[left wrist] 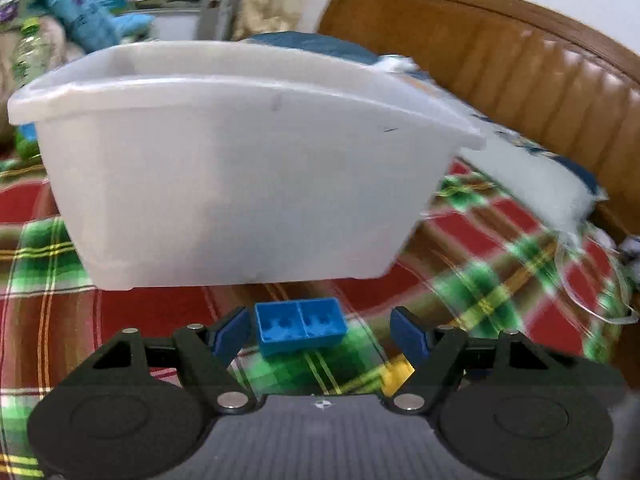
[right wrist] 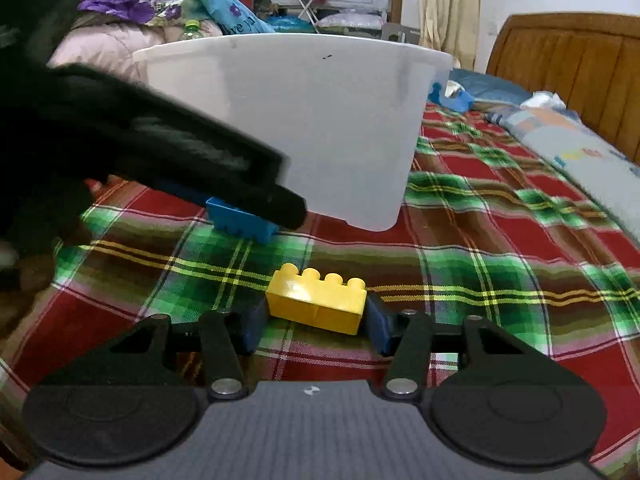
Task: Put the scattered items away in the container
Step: 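Grasp the yellow lego brick with the right gripper while the left gripper grasps the blue lego brick, then carry the yellow and blue bricks over the bin and release both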
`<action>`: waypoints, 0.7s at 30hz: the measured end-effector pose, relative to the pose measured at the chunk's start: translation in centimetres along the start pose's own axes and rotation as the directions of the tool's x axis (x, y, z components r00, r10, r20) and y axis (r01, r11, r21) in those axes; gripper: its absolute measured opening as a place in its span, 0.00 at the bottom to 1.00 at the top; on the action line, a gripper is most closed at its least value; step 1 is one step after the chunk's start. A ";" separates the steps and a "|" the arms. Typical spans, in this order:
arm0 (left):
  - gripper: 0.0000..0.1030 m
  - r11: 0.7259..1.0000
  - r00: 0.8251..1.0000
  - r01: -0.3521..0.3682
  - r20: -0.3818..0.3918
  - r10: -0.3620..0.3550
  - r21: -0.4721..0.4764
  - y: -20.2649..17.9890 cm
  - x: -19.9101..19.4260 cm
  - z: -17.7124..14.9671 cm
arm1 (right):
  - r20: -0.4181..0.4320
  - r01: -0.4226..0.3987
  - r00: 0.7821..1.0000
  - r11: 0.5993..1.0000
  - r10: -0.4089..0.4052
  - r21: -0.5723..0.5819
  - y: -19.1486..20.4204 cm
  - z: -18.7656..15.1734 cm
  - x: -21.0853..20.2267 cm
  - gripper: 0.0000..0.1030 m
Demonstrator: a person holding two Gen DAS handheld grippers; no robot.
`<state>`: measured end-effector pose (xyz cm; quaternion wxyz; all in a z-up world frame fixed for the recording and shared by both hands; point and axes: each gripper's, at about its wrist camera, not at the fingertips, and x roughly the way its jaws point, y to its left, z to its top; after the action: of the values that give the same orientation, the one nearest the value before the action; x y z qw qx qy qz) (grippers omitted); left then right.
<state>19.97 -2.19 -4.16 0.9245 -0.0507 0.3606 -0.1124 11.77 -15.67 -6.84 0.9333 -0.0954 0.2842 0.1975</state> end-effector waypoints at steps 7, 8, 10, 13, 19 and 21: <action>0.54 0.990 0.997 -0.081 0.008 0.081 0.112 0.6 -1.0 -1.3 | 0.021 -0.006 1.000 1.000 0.006 0.028 0.1 0.2 0.4 0.77; 0.54 0.991 0.997 -0.076 0.009 0.076 0.109 1.0 -1.5 -1.3 | 0.021 -0.003 1.000 1.000 0.003 0.024 0.3 0.2 0.6 0.80; 0.54 0.995 0.998 -0.064 -0.002 0.065 0.080 2.3 -2.2 -1.2 | 0.020 0.013 1.000 1.000 -0.013 0.020 0.6 0.3 0.7 0.84; 0.54 0.997 0.998 -0.063 -0.002 0.063 0.049 3.5 -3.4 -1.7 | 0.011 0.042 0.999 0.998 -0.043 0.046 0.7 0.1 0.9 0.90; 0.54 0.998 0.999 -0.037 0.031 0.036 0.052 4.3 -6.4 -2.2 | 0.007 0.055 0.998 0.998 -0.055 0.035 1.0 1.0 0.3 0.52; 0.54 0.998 0.997 -0.024 0.075 0.020 0.061 4.2 -8.2 -1.4 | 0.019 0.052 0.998 0.998 -0.053 0.042 1.0 1.7 -0.3 0.52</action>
<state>13.93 3.83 -0.55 0.9396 -0.0223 0.3229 -0.1113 11.99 -14.37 -5.34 0.9428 -0.0815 0.2764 0.1678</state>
